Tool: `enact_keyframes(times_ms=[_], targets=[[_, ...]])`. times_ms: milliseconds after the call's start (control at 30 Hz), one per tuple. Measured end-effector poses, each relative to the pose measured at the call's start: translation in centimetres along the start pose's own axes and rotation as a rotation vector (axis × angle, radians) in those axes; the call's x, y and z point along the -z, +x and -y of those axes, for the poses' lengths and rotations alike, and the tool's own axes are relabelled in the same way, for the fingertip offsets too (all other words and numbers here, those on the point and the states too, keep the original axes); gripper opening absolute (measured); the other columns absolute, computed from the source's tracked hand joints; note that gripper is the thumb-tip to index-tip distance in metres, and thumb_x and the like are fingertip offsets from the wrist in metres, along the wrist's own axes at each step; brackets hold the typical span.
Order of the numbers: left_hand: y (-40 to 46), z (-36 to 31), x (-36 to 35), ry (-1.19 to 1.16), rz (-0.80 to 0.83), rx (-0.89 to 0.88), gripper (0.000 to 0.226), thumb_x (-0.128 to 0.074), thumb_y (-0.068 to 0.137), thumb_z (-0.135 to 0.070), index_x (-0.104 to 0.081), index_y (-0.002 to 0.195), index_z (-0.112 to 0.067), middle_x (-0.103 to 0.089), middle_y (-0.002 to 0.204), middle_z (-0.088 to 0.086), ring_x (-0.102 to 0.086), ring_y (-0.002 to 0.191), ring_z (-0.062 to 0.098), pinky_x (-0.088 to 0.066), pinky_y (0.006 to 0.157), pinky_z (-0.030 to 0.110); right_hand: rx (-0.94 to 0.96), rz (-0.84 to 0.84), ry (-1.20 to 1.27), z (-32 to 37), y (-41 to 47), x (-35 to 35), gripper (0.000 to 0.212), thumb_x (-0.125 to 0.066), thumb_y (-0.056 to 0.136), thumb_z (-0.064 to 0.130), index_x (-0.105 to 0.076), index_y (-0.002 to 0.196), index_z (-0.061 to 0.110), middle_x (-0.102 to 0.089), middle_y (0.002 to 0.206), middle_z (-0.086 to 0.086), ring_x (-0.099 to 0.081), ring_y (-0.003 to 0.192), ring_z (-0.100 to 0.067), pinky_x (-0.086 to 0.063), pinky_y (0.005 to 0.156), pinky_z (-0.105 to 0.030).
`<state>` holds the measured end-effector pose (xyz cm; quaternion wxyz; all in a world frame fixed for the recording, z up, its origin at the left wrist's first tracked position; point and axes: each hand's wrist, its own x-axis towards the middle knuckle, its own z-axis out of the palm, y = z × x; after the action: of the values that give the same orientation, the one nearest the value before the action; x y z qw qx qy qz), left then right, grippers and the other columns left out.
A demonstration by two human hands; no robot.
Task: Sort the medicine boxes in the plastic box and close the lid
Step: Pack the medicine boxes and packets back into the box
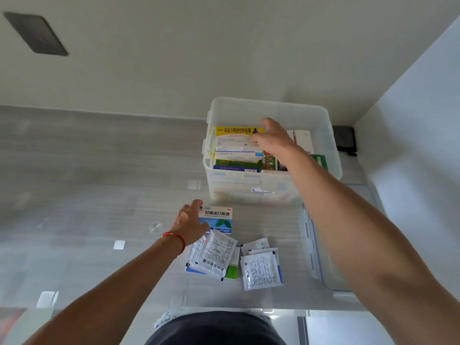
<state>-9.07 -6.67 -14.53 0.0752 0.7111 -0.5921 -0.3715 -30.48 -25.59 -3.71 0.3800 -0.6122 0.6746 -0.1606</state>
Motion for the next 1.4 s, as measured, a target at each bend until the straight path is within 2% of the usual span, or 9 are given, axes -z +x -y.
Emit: enact_keyframes(times_ms=[100,200,333,433,767,933,1033,1200,1400], targets=[[-0.1,0.0,-0.1,-0.024,0.035,0.029,0.069,-0.064,0.085,-0.009,-0.034,0.146,-0.013,-0.056,0.13,0.017,-0.053,0.119,0.03,-0.052,0.093,0.033,0.31,-0.278,0.189,1.5,-6.1,1.0,0.027,-0.06,0.094,0.018,-0.065,0.121,0.018,-0.071,0.115,0.005,-0.071,0.103,-0.017,-0.057,0.086,-0.031],[0.0,0.0,-0.2,-0.046,0.03,0.074,0.07,-0.064,0.087,-0.01,-0.03,0.148,-0.01,-0.06,0.129,0.017,-0.058,0.111,0.029,-0.05,0.079,0.022,0.632,0.008,0.252,0.3,-13.7,-1.0,0.011,-0.059,0.097,0.021,-0.071,0.097,0.022,-0.074,0.083,0.006,-0.071,0.067,-0.009,-0.053,0.059,-0.019],[0.4,-0.2,0.3,-0.064,0.034,0.156,0.048,-0.058,0.088,-0.009,-0.045,0.134,-0.006,-0.064,0.124,0.015,-0.055,0.093,0.021,-0.037,0.048,0.009,0.347,0.309,-0.305,-4.9,-16.3,-8.0,0.022,-0.055,0.1,0.014,-0.069,0.116,0.007,-0.076,0.109,-0.008,-0.069,0.082,-0.014,-0.057,0.069,-0.023],[1.0,-0.4,0.5,-0.071,0.059,0.198,0.034,-0.055,0.086,-0.008,-0.059,0.119,-0.006,-0.066,0.115,0.016,-0.058,0.088,0.024,-0.037,0.048,0.014,0.071,0.345,-0.416,-7.2,-14.7,-11.9,0.024,-0.046,0.103,0.013,-0.06,0.12,0.002,-0.066,0.117,-0.015,-0.064,0.093,-0.023,-0.057,0.079,-0.034],[-1.0,-3.9,0.5,-0.41,-0.195,0.215,0.022,-0.06,0.081,-0.013,-0.067,0.102,-0.016,-0.068,0.087,-0.004,-0.064,0.075,0.014,-0.045,0.051,0.015,-0.164,0.148,-0.054,-7.3,-14.9,-12.8,0.025,-0.046,0.106,0.031,-0.049,0.102,0.006,-0.065,0.096,-0.007,-0.058,0.067,-0.015,-0.037,0.045,-0.018],[-5.7,-6.7,1.4,-0.525,-0.19,0.021,0.041,-0.061,0.08,-0.006,-0.066,0.116,-0.025,-0.074,0.101,-0.012,-0.067,0.094,0.001,-0.061,0.077,0.029,-0.161,-0.017,0.167,-8.6,-18.1,-9.0,0.037,-0.074,0.089,0.043,-0.049,0.095,0.017,-0.072,0.093,0.004,-0.07,0.077,-0.006,-0.057,0.059,-0.024],[-7.6,-8.6,2.7,-0.561,-0.159,-0.145,0.05,-0.057,0.078,0.0,-0.067,0.115,-0.032,-0.072,0.1,-0.021,-0.062,0.102,-0.013,-0.056,0.069,0.012,-0.107,-0.032,0.396,-8.9,-20.2,-5.7,0.049,-0.086,0.08,0.038,-0.045,0.101,0.022,-0.076,0.104,-0.001,-0.076,0.09,-0.014,-0.065,0.077,-0.04],[-6.9,-12.6,5.7,-0.615,-0.114,-0.444,0.05,-0.056,0.079,0.005,-0.069,0.117,-0.024,-0.071,0.11,-0.019,-0.064,0.108,-0.001,-0.058,0.083,0.019,0.108,0.009,0.198,-5.5,-21.5,0.6,0.066,-0.081,0.078,0.038,-0.049,0.136,0.037,-0.068,0.113,0.009,-0.076,0.084,-0.011,-0.065,0.066,-0.031],[0.1,-14.1,9.1,-0.205,-0.476,-0.58,0.033,-0.056,0.079,0.0,-0.071,0.106,-0.011,-0.073,0.109,0.001,-0.063,0.107,0.024,-0.051,0.093,0.029,-0.012,-0.282,0.194,-1.4,-14.9,5.6,0.04,-0.076,0.075,0.027,-0.065,0.112,0.015,-0.072,0.108,0.001,-0.076,0.065,-0.012,-0.063,0.052,-0.034]])
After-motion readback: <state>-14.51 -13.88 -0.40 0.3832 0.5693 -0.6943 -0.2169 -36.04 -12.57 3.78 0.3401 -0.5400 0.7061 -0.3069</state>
